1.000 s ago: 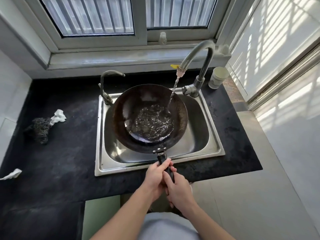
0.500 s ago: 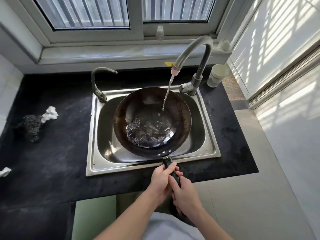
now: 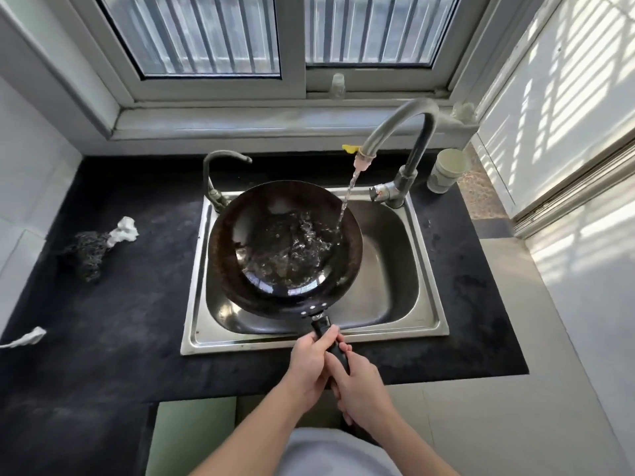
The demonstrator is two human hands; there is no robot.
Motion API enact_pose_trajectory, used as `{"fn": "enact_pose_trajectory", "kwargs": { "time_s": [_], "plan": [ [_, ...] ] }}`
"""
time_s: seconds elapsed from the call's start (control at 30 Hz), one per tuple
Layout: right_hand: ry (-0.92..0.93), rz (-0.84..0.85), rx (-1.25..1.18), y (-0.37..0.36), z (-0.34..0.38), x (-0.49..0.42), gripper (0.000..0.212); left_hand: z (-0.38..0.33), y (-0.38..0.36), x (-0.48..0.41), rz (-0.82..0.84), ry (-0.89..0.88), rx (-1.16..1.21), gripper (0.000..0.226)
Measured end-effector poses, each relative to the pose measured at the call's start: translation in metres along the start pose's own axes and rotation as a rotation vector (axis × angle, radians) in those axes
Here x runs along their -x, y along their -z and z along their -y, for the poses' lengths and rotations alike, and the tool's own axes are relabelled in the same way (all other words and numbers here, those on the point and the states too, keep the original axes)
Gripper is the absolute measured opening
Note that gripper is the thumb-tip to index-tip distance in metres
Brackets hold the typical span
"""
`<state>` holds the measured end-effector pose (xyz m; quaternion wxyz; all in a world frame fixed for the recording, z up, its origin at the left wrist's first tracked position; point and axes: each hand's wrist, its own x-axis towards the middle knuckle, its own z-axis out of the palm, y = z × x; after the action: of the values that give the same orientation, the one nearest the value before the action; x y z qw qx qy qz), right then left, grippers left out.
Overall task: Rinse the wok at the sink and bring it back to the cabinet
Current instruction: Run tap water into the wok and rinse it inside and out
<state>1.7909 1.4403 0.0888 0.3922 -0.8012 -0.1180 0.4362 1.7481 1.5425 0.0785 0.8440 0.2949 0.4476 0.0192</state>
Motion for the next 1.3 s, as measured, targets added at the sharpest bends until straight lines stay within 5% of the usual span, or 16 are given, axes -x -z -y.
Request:
{"fn": "enact_pose_trajectory", "kwargs": {
  "time_s": [0.5,0.87,1.3],
  "plan": [
    [-0.041,-0.033,0.010,0.010,-0.010,-0.004,0.030,0.011,-0.011,-0.016,-0.015,0.023,-0.001,0.019],
    [0.005,0.091,-0.040,0.006,0.011,-0.015,0.028,-0.007,-0.001,-0.015,-0.114,-0.059,-0.008,0.021],
    [-0.050,-0.007,0.068,0.009,-0.012,0.004,0.032,0.021,-0.007,-0.016,-0.073,0.067,-0.004,0.016]
  ]
}}
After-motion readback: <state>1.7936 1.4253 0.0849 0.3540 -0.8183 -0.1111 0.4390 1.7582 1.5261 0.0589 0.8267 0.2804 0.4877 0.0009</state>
